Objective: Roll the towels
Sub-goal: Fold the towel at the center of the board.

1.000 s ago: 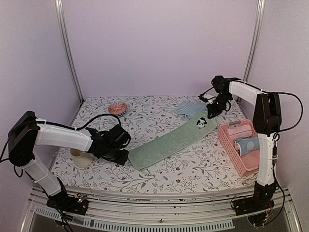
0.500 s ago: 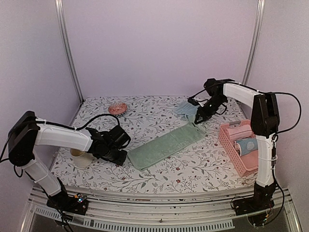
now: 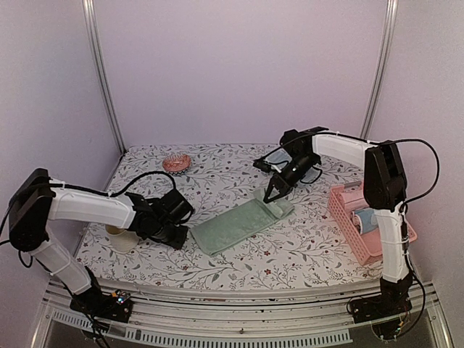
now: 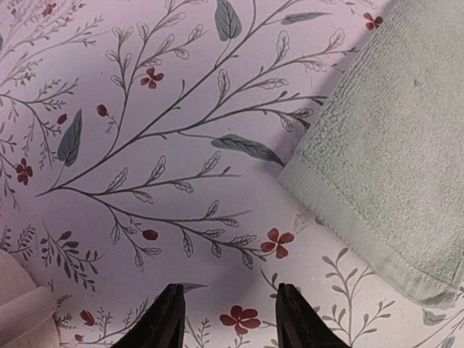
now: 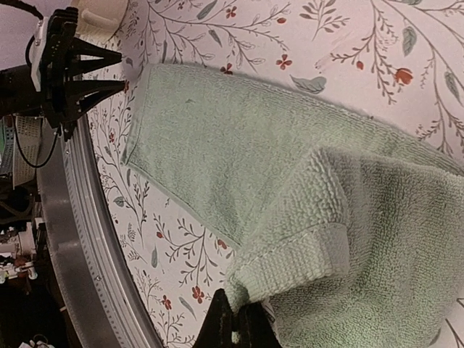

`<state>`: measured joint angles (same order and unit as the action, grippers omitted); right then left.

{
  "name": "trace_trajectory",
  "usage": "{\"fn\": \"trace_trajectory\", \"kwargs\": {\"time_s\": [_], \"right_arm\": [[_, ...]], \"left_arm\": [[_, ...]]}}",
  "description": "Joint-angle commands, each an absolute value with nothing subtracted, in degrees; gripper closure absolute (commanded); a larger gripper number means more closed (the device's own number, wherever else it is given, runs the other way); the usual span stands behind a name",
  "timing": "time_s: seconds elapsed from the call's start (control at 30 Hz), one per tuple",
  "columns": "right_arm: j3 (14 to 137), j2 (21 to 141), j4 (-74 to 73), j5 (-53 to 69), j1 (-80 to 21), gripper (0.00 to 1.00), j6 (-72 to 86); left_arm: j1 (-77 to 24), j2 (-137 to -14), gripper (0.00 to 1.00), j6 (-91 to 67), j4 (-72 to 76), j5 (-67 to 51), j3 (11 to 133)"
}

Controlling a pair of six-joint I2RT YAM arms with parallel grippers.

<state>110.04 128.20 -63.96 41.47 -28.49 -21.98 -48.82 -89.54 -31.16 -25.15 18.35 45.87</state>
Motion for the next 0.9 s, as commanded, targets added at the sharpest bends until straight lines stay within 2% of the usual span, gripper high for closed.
{"fn": "trace_trajectory", "kwargs": {"time_s": [0.0,0.27,0.87], "right_arm": [[111.83,130.4,-62.92,46.59,-31.02,0.98,-19.41],[113.41,132.18,-60.64,48.07,-34.44,0.97,-16.9],[119.57,139.26,-54.73,51.01,-42.91,0.98,-7.67]], "left_arm": [[-49.4,-87.52,0.56,-32.38,-23.56,16.85,44.01],[-49.4,-87.7,0.59,-33.3,-21.61,14.98,43.12],[-49.44,-86.66,0.63,-40.43,-5.98,5.92,35.26]]}}
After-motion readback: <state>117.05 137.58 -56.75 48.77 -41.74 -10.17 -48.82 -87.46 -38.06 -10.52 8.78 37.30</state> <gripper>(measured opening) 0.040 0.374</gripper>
